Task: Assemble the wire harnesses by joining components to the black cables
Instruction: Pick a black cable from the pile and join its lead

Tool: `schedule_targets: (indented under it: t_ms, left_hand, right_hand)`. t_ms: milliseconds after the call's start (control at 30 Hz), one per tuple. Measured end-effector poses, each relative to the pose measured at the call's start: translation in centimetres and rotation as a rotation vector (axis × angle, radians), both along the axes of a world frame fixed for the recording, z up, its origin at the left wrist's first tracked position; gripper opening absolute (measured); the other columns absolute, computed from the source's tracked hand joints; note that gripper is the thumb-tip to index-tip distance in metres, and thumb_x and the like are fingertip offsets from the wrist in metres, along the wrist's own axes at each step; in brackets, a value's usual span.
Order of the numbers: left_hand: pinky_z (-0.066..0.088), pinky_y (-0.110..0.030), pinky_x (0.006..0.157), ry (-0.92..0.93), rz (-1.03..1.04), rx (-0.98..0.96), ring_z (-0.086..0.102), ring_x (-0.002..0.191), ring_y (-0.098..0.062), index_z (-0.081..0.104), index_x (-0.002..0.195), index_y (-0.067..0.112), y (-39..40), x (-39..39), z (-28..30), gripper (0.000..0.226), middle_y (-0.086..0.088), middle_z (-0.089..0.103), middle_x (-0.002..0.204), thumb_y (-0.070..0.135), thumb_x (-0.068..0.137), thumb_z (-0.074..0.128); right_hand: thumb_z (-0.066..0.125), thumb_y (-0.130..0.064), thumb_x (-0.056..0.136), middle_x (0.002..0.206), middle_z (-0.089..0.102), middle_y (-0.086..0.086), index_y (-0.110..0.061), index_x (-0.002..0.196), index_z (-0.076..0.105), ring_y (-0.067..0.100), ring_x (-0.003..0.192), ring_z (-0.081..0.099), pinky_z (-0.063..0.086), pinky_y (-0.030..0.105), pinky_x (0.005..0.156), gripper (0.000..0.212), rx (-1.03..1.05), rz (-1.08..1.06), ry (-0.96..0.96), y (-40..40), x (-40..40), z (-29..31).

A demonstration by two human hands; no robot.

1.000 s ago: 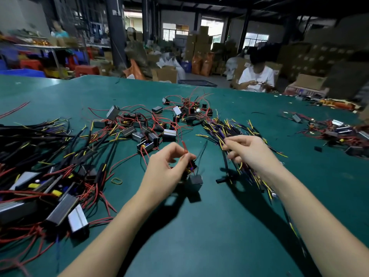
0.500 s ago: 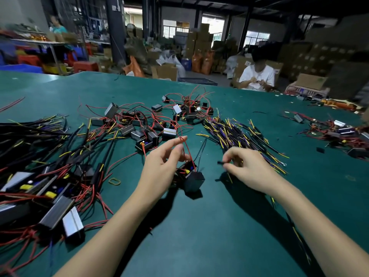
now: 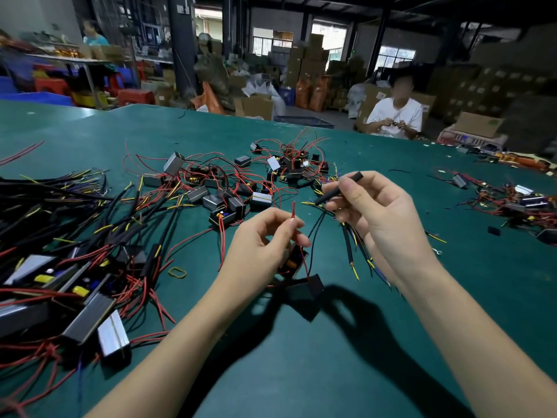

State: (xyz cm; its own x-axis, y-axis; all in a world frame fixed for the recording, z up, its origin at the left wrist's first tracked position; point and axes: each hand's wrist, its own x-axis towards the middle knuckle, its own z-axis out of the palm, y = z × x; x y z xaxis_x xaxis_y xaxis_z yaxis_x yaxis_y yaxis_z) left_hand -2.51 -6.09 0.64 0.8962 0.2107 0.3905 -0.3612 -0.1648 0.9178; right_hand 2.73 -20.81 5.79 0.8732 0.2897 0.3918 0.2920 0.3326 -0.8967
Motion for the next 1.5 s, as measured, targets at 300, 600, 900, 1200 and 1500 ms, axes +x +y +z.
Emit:
schedule_targets:
  t_ms: [300,600,900,1200,1500]
  left_hand:
    - [0.031,-0.028,0.052,-0.038,0.111,0.149,0.037,0.051,-0.010,0.075,0.089,0.025,-0.1,0.0,-0.4,0.017,0.009,0.049,0.051,0.016,0.092,0.061]
    - [0.044,-0.043,0.053,-0.044,0.129,0.207,0.042,0.055,-0.017,0.072,0.083,0.028,-0.1,-0.1,-0.4,0.018,-0.020,0.060,0.066,0.019,0.093,0.060]
    - [0.042,-0.036,0.056,-0.054,0.195,0.220,0.048,0.059,-0.027,0.072,0.083,0.028,0.0,-0.1,-0.9,0.018,-0.015,0.068,0.072,0.017,0.092,0.061]
    - [0.036,-0.004,0.067,-0.188,0.312,0.335,0.052,0.068,0.014,0.076,0.094,0.016,0.0,-0.5,-0.9,0.015,0.024,0.063,0.076,0.008,0.087,0.066]
    - [0.035,-0.005,0.067,-0.222,0.325,0.364,0.051,0.066,0.011,0.076,0.096,0.017,-0.2,-0.7,-0.8,0.016,0.027,0.059,0.072,0.008,0.087,0.066]
  right_hand:
    - [0.061,-0.004,0.090,0.073,0.062,0.003,-0.013,0.095,0.066,0.005,0.057,0.052,0.046,0.015,0.054,0.011,-0.418,-0.069,-0.183,-0.4,0.4,-1.3]
    - [0.072,-0.009,0.082,0.066,0.060,-0.005,-0.010,0.075,0.066,0.005,0.056,0.045,0.034,0.015,0.057,0.009,-0.657,-0.224,-0.587,-0.4,0.8,-2.5]
    - [0.066,-0.002,0.084,0.064,0.064,-0.006,-0.010,0.085,0.069,0.005,0.054,0.053,0.043,0.015,0.052,0.009,-0.308,-0.092,-0.190,-0.3,1.1,-2.8]
    - [0.057,-0.013,0.079,0.072,0.069,0.001,-0.001,0.092,0.063,0.011,0.064,0.065,0.052,0.016,0.064,0.019,0.050,0.038,0.128,-0.8,0.4,-3.0]
    - [0.059,-0.014,0.078,0.072,0.070,0.003,-0.002,0.089,0.064,0.011,0.065,0.066,0.052,0.016,0.065,0.017,0.063,0.038,0.130,-0.6,0.2,-3.2]
